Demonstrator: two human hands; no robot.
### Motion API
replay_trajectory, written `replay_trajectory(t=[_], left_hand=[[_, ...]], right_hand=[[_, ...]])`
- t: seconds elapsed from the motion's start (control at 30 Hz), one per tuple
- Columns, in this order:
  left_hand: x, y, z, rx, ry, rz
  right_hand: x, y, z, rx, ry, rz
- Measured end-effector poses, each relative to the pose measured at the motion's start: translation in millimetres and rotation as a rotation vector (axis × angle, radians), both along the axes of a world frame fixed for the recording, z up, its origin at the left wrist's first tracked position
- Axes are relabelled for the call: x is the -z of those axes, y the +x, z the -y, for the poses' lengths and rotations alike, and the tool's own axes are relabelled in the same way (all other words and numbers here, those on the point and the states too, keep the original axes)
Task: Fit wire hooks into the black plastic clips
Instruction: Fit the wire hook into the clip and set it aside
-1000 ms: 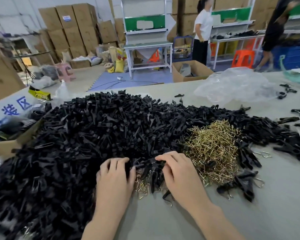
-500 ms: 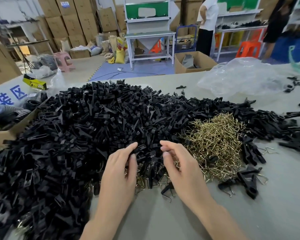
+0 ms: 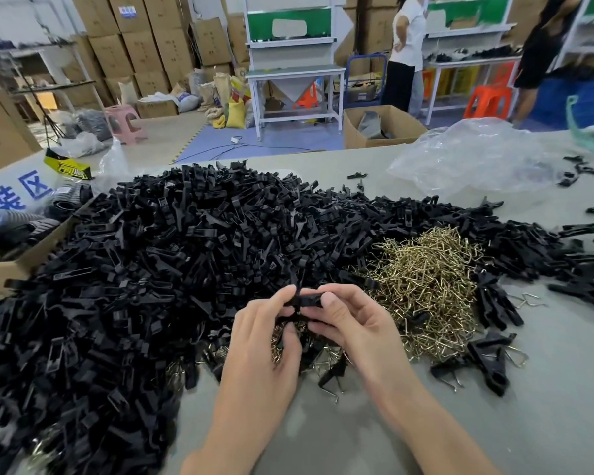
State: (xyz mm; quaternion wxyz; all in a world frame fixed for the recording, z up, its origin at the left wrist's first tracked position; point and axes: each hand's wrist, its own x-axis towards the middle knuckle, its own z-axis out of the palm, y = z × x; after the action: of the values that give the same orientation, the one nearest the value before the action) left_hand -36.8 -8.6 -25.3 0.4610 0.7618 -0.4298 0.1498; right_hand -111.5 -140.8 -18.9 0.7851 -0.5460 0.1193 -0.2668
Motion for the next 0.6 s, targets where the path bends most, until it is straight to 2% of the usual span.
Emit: replay_trajectory(t=[0.1, 0.23, 0.43, 0.6], left_hand=[[1, 3, -1, -0.040, -0.002, -0.052], [-4, 1, -2, -0.060, -0.088, -0.120], [-6, 1, 0, -0.004, -0.333, -0.568], [-6, 8, 1, 0.082, -0.442, -0.827]], right_hand=[[-1, 1, 4, 0.075, 0.136, -0.006], [-1, 0, 7, 0.092, 0.211, -0.001], [2, 1, 10, 0.055, 0.296, -0.017], [6, 3, 12, -0.003, 0.250, 0.004]])
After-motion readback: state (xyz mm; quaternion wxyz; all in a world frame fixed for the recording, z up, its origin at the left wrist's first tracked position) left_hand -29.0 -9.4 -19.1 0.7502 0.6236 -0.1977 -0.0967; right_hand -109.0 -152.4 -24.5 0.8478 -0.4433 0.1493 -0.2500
